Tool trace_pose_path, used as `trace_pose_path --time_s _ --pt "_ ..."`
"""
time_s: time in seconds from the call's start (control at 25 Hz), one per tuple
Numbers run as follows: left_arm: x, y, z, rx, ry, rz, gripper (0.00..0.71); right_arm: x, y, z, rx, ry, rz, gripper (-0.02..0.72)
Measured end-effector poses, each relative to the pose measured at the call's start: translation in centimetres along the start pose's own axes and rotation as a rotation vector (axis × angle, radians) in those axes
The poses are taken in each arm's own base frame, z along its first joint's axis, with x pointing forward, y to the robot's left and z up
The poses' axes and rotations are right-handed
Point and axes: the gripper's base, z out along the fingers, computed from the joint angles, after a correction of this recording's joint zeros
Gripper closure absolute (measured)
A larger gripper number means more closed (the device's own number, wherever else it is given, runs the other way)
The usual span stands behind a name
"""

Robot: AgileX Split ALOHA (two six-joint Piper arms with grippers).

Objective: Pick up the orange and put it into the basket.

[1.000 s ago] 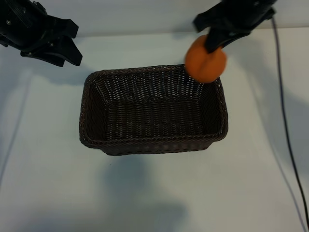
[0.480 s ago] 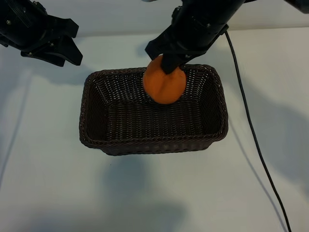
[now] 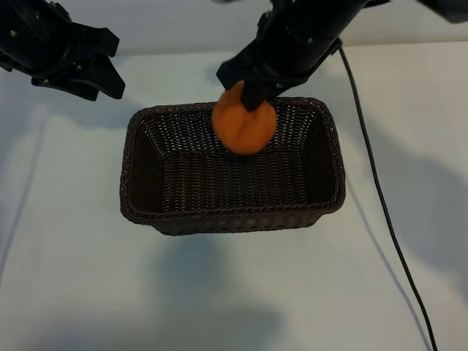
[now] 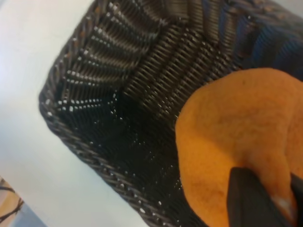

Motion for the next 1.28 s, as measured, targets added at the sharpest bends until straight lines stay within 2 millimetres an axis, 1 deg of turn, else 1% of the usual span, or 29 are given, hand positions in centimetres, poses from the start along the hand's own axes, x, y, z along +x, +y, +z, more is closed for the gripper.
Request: trace_pose_path --time_s 0.2,0.32,0.4,0.68,0.76,0.84,1.08,1.2,1.28 --pt "0.0 0.0 0.0 0.0 0.0 -0.001 0.266 0.2 -1.6 4.4 0.001 0.099 0.035 0.596" --pt "0.0 0.0 0.0 0.0 0.0 -0.001 0.266 0.4 -2.2 6.1 0.002 0.137 0.046 0.596" --pt "0.0 0.0 0.0 0.0 0.0 -0.001 0.266 0.5 -2.4 6.6 0.002 0.15 0.049 0.596" --pt "0.0 0.0 0.0 0.0 0.0 -0.001 0.266 0.5 -2.4 6.6 -0.002 0.152 0.026 0.596" --pt "0.0 0.0 0.0 -0.001 0.0 0.0 0.266 0.5 -2.4 6.6 -0.002 0.153 0.025 0.58" --pt "0.0 0.0 0.0 -0.001 0.0 0.0 0.266 0.6 -2.3 6.6 -0.003 0.158 0.025 0.53" --pt "0.0 0.0 0.0 -0.001 0.0 0.0 0.266 0.7 -2.3 6.6 -0.009 0.168 0.027 0.263" --pt "0.0 0.0 0.0 -0.001 0.0 -0.001 0.266 0.8 -2.2 6.5 -0.014 0.182 0.027 0.185" --pt "0.0 0.0 0.0 -0.001 0.0 -0.001 0.266 0.6 -2.1 6.1 -0.017 0.184 0.021 0.167"
